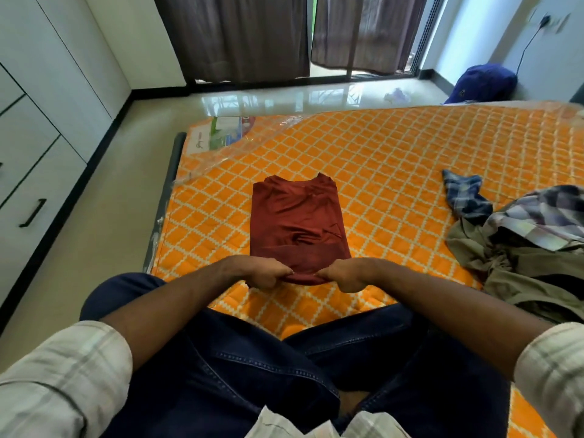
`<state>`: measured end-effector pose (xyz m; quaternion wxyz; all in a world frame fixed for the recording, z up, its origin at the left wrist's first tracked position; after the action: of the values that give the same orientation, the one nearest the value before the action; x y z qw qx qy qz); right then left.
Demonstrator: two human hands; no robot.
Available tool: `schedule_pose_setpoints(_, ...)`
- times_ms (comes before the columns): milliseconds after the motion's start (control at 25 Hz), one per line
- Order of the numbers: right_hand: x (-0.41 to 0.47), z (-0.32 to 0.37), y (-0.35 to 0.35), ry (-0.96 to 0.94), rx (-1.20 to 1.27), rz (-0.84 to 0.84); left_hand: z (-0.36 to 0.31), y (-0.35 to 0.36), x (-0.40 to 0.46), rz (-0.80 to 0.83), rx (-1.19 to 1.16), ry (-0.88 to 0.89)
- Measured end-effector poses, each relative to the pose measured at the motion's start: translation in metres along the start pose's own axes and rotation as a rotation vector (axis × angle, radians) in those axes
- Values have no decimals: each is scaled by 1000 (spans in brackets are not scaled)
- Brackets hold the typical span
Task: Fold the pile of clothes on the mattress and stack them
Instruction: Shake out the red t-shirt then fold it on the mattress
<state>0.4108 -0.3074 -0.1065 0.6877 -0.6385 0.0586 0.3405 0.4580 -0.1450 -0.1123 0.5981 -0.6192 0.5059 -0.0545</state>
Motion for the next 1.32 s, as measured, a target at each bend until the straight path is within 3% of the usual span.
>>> schedule_pose_setpoints(120,11,-12,-35,-11,-12,-29,17,-37,-1,-97,-4,26)
schedule_pose_setpoints(320,44,-51,-124,56,79,-188,75,-114,14,-390,-148,23)
schedule_pose_setpoints(560,117,-126,-169,212,203,-371,160,-150,68,-772,-320,-183)
schedule_pose_setpoints(680,153,-157,-169,305,335,-488,196,-143,100,-879,-409,-299)
schedule_pose_setpoints(1080,210,-213,-119,543,524,-711,241,-121,152,-1000,-467,-417)
schedule_pose_setpoints(1160,194,-201,-114,575,297,-864,237,-117,144,-1044,-523,-518)
schedule_pose_setpoints(1240,177,-162,-109,464,17,-1037,234,-108,133,-959,-651,-642)
schedule_pose_setpoints(1320,166,-111,-94,201,-56,-1073,232,-86,130,-753,-796,-692)
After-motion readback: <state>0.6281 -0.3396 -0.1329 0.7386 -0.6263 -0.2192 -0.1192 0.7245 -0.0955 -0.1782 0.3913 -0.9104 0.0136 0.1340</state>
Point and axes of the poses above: each hand's wrist, its own x-axis towards the middle knuckle, its own y-axis out of the palm, z = x × y, the point moved 6 cm from there along x, towards the middle knuckle, and after that the axes turned 13 degrees about -z, right-handed, at the moved point
